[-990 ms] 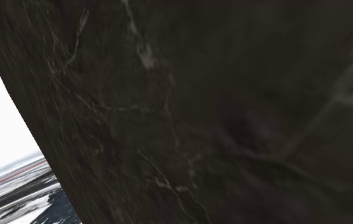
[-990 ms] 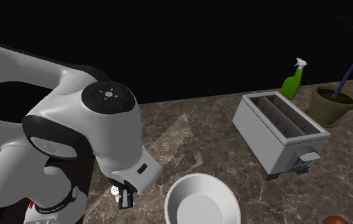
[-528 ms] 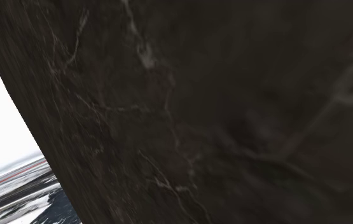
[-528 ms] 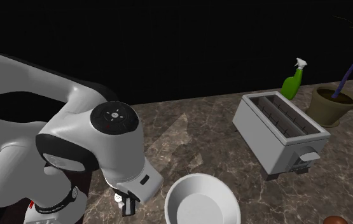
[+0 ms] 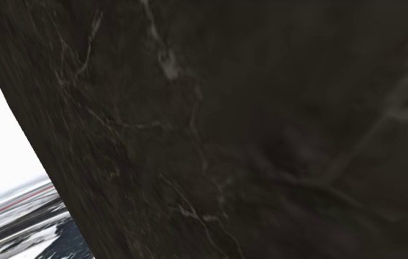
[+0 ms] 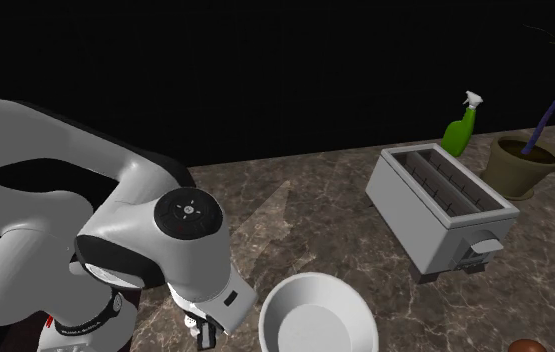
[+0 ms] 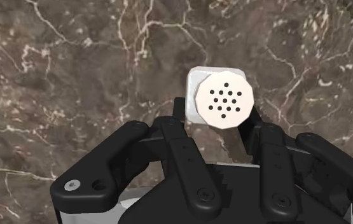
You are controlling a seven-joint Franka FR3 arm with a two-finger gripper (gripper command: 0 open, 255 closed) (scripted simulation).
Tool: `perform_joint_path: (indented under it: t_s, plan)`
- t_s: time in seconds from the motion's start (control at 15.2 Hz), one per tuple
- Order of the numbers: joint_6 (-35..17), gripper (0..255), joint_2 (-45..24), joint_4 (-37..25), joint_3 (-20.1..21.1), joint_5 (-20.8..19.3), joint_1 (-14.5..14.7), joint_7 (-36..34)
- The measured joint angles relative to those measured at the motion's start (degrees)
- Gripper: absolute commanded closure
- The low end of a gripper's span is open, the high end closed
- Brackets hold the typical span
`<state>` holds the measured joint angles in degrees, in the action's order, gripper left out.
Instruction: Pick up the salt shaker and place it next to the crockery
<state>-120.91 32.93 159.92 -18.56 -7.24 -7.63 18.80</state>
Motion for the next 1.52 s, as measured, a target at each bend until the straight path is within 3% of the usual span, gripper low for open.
perform_joint_path:
  t_s: [0.4, 0.46, 0.86, 1.19, 1.52]
  plan:
    - [-0.71, 255, -0.26, 0.41, -0.07, -0.02, 0.02, 0.01]
    - [-0.71, 0, -0.26, 0.41, -0.07, -0.02, 0.02, 0.01]
    - [-0.72, 0, -0.26, 0.41, -0.07, -0.02, 0.02, 0.01]
    - [6.78, 0, 2.34, -4.61, 0.76, 0.35, -0.06, -0.07]
    - [7.97, 0, 2.9, -5.18, 0.95, 0.42, -0.08, -0.16]
